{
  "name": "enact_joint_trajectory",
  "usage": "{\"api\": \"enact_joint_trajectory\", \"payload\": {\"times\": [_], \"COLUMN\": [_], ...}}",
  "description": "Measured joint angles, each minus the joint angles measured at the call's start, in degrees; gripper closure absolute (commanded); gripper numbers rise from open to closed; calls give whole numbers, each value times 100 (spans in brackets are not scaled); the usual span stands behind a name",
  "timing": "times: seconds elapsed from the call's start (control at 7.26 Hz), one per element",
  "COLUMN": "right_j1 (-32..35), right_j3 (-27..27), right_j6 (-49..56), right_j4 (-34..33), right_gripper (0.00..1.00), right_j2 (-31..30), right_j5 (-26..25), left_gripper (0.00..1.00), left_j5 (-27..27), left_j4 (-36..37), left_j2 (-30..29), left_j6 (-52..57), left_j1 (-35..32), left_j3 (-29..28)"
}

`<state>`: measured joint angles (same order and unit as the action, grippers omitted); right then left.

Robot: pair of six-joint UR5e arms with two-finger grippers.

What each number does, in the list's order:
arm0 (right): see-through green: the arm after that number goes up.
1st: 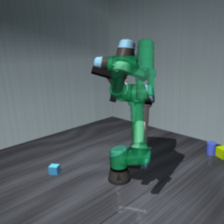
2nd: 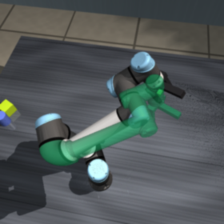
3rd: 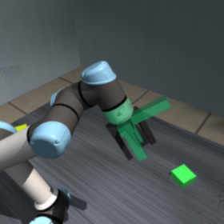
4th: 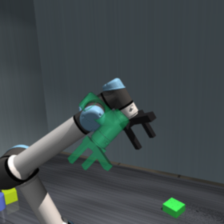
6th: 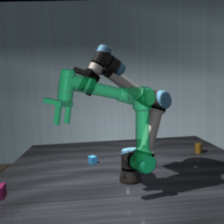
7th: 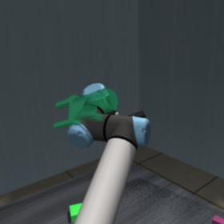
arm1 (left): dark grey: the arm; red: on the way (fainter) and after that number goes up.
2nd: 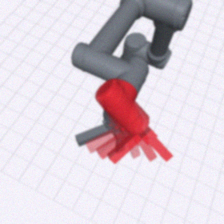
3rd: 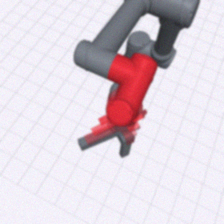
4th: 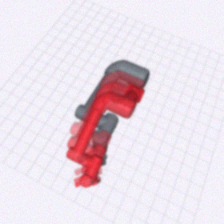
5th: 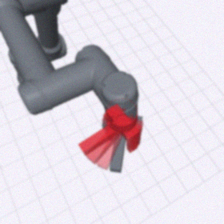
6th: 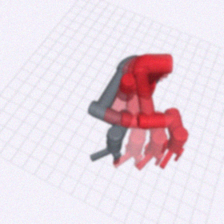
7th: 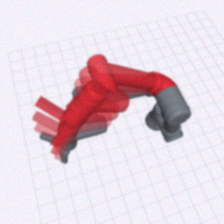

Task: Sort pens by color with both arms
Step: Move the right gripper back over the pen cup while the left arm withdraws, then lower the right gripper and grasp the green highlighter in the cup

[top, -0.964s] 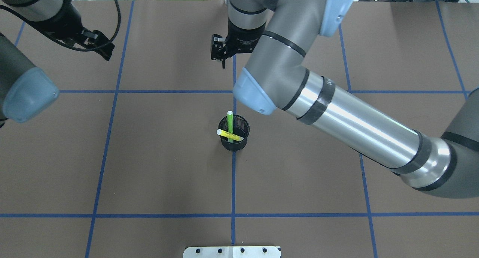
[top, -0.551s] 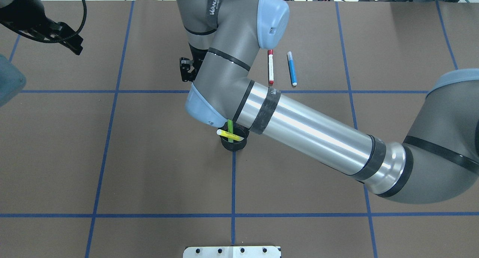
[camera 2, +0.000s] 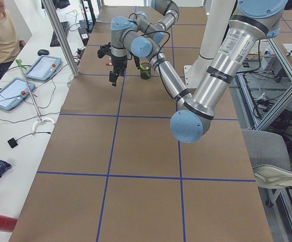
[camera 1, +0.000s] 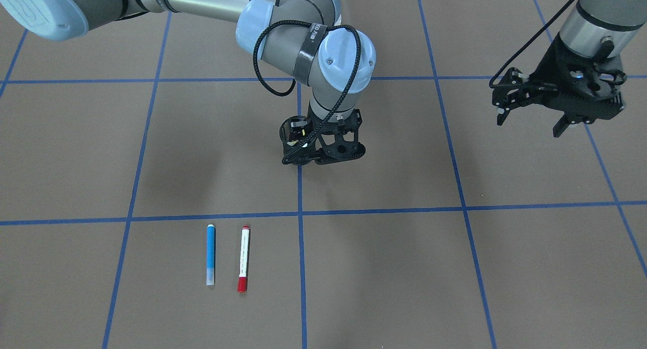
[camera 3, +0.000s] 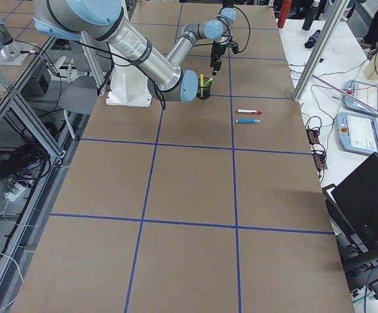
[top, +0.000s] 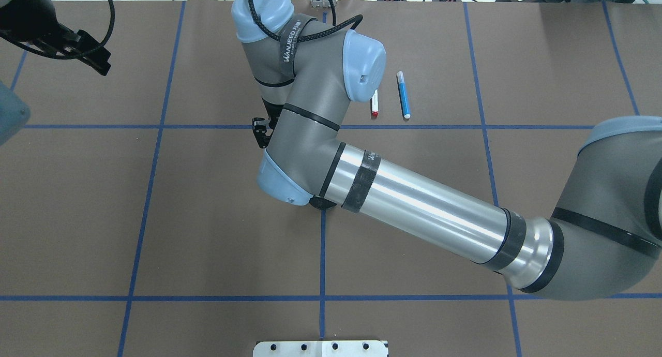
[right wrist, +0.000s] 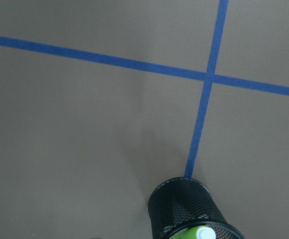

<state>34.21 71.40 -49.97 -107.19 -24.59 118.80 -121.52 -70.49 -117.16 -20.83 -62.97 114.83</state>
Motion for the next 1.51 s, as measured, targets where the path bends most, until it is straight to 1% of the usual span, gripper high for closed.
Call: {"api": "enact_joint_trajectory", "payload": {"times": [0.14, 0.28, 0.55, 0.83, 1.51], "right_j1": [13, 35, 94, 122, 58], "right_j3": [55, 75, 79, 83, 139], "right_j6": [106, 195, 336, 435, 423], "right_j4": [-1, 2, 4, 23, 52], "right_gripper": [53, 60, 51, 47, 49], "right_j2": [-59, -98, -159, -249, -315], "right_j5": [2, 7, 28, 29, 27], "left_gripper": [0, 0, 0, 0, 0], "left_j5": [11, 23, 41, 49, 50], "left_j4": [0, 0, 0, 0, 0], "left_j2": [0, 0, 0, 0, 0], "left_j6": [-22, -30, -41, -44, -44], "left_j1": [6, 10, 18, 17, 21], "left_j3": [2, 3, 1, 1, 5]}}
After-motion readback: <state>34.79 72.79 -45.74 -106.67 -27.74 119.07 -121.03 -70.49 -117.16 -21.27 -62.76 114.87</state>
